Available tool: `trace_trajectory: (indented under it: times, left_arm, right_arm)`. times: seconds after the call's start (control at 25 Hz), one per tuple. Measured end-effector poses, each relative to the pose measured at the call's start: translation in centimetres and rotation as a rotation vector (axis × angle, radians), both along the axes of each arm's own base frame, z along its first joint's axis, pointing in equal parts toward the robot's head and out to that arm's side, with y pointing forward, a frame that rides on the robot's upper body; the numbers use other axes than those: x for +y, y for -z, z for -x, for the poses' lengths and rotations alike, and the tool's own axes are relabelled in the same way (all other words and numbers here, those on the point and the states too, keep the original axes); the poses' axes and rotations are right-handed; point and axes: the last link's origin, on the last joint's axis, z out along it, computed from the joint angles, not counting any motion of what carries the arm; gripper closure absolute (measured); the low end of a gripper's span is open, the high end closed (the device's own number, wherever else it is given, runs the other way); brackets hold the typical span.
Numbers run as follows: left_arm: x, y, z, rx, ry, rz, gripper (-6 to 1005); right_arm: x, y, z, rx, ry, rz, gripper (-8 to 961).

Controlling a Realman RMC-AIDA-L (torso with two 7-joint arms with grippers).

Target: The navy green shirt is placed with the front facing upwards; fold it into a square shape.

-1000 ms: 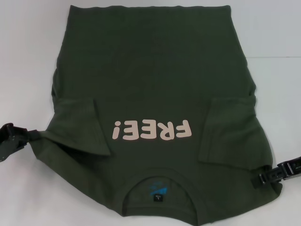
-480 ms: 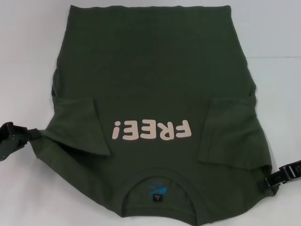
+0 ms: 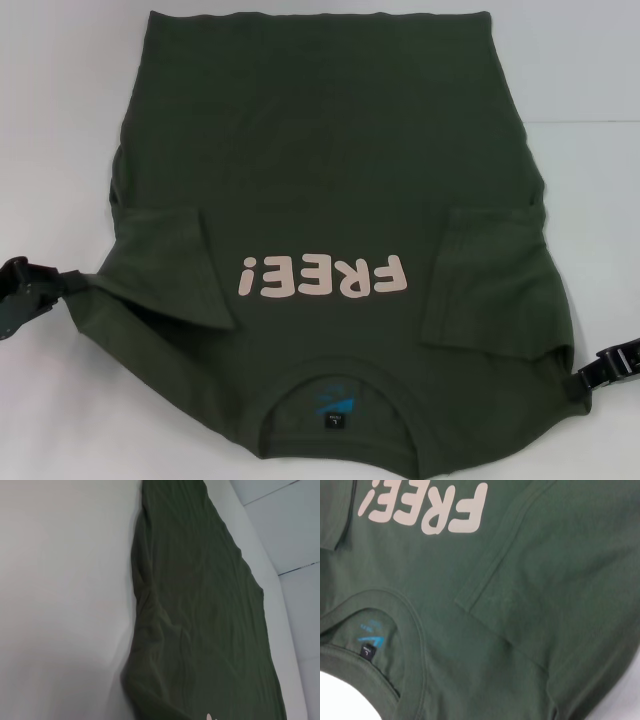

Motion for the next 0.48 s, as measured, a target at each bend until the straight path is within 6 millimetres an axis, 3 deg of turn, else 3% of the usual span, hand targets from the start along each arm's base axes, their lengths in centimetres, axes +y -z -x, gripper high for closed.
trace_trajectory:
  times: [0.12, 0.48]
  left_arm:
    - [0.0, 0.0, 0.0, 0.0, 0.0, -0.001, 996]
    - [-0.8, -0.1, -0.9, 0.007, 0.109, 0.056, 996]
  right_arm:
    - [0.0, 0.1, 0.0, 0.0, -0.001, 0.003, 909]
    - [-0.1, -1.4, -0.5, 0.044, 0.018, -0.043, 909]
